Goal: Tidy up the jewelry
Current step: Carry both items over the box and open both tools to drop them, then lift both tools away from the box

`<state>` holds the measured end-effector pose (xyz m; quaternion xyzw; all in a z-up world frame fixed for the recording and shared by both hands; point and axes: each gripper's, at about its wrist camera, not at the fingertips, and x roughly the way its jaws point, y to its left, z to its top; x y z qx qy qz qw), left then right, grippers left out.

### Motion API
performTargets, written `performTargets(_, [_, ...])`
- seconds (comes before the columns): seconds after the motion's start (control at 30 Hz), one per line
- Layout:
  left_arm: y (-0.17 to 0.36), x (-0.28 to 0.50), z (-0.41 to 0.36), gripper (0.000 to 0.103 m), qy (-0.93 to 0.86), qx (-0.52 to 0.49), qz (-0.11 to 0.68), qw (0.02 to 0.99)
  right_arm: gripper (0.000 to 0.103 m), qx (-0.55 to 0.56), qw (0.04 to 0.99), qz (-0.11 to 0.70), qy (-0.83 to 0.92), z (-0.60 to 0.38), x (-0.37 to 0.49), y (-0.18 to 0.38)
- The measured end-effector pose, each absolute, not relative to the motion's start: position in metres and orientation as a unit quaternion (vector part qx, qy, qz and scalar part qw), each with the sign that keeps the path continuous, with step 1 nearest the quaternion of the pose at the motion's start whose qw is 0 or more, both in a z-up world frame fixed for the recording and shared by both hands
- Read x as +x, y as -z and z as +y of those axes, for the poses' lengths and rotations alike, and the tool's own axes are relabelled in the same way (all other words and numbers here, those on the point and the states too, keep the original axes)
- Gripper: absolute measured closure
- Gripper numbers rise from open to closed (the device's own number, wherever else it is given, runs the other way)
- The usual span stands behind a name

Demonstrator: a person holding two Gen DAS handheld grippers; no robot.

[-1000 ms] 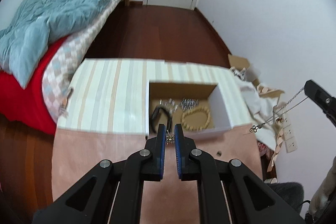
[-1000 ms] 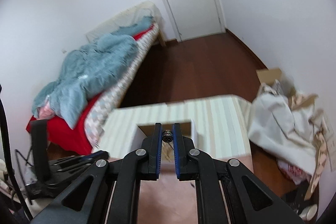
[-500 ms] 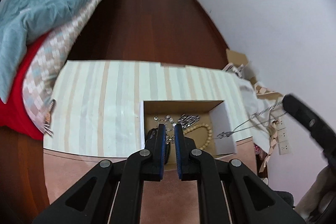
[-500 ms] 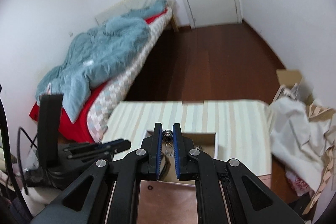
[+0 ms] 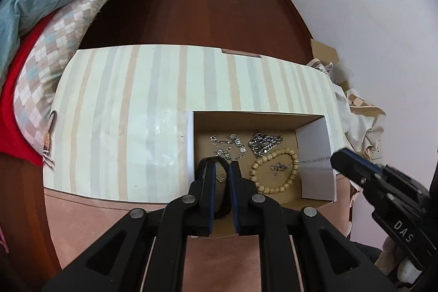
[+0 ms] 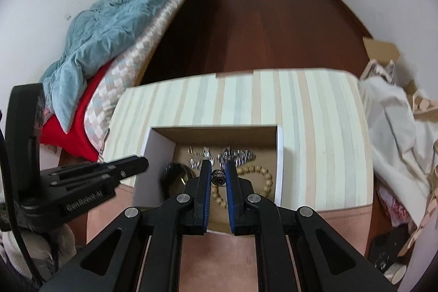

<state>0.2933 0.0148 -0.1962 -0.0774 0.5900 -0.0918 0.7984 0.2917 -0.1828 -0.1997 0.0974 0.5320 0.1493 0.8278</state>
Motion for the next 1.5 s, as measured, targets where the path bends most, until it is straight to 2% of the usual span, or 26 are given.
performTargets(0.03, [0.195,0.294,0.016,0.093,0.086,-0.074,0.589,0.8,0.087,0.095,0.827,0.535,-0.146,-0.183,0.292,0.201])
performTargets(0.1, [0.188,0.292,0.02,0.089,0.069,-0.064,0.579,0.81,0.06,0.088,0.828,0.536,-0.141,-0.184,0.289,0.199])
performTargets(0.13, [0.184,0.291,0.021,0.078,0.057,-0.054,0.574,0.815,0.053,0.08,0.829,0.536,-0.136,-0.184,0.288,0.197])
performTargets(0.17, [0.181,0.29,0.022,0.062,0.049,-0.046,0.568,0.821,0.046,0.075,0.831,0.534,-0.133,-0.184,0.286,0.193])
performTargets(0.2, [0.175,0.286,0.024,0.052,0.032,-0.035,0.555,0.831,0.045,0.07,0.834,0.532,-0.13,-0.184,0.285,0.191])
performTargets(0.23, [0.171,0.283,0.026,0.034,0.019,-0.025,0.546,0.837,0.045,0.057,0.836,0.533,-0.119,-0.182,0.283,0.188])
performTargets(0.27, [0.167,0.28,0.027,0.027,0.006,-0.016,0.536,0.844,0.044,0.051,0.837,0.533,-0.115,-0.181,0.282,0.185])
performTargets(0.33, [0.16,0.272,0.032,0.024,-0.018,-0.004,0.514,0.857,0.034,0.04,0.839,0.532,-0.104,-0.182,0.279,0.182])
performTargets(0.37, [0.158,0.269,0.035,0.016,-0.028,0.001,0.509,0.86,0.025,0.028,0.84,0.534,-0.092,-0.181,0.278,0.182])
performTargets(0.4, [0.156,0.265,0.038,0.012,-0.038,0.005,0.503,0.863,0.019,0.019,0.841,0.534,-0.083,-0.181,0.275,0.182])
performTargets(0.47, [0.155,0.255,0.041,0.004,-0.05,0.015,0.49,0.87,0.013,-0.003,0.842,0.536,-0.061,-0.18,0.269,0.184])
performTargets(0.5, [0.156,0.251,0.041,0.004,-0.055,0.019,0.487,0.871,0.006,-0.01,0.841,0.538,-0.055,-0.179,0.267,0.186])
performTargets(0.57, [0.159,0.243,0.041,0.003,-0.062,0.025,0.485,0.872,0.001,-0.015,0.839,0.543,-0.046,-0.179,0.261,0.191])
performTargets(0.97, [0.149,0.204,0.027,0.002,-0.046,0.029,0.469,0.882,0.0,-0.006,0.851,0.525,-0.02,-0.181,0.23,0.183])
performTargets(1.5, [0.09,0.141,0.019,0.002,-0.034,0.026,0.408,0.912,0.0,-0.01,0.888,0.461,-0.008,-0.184,0.161,0.115])
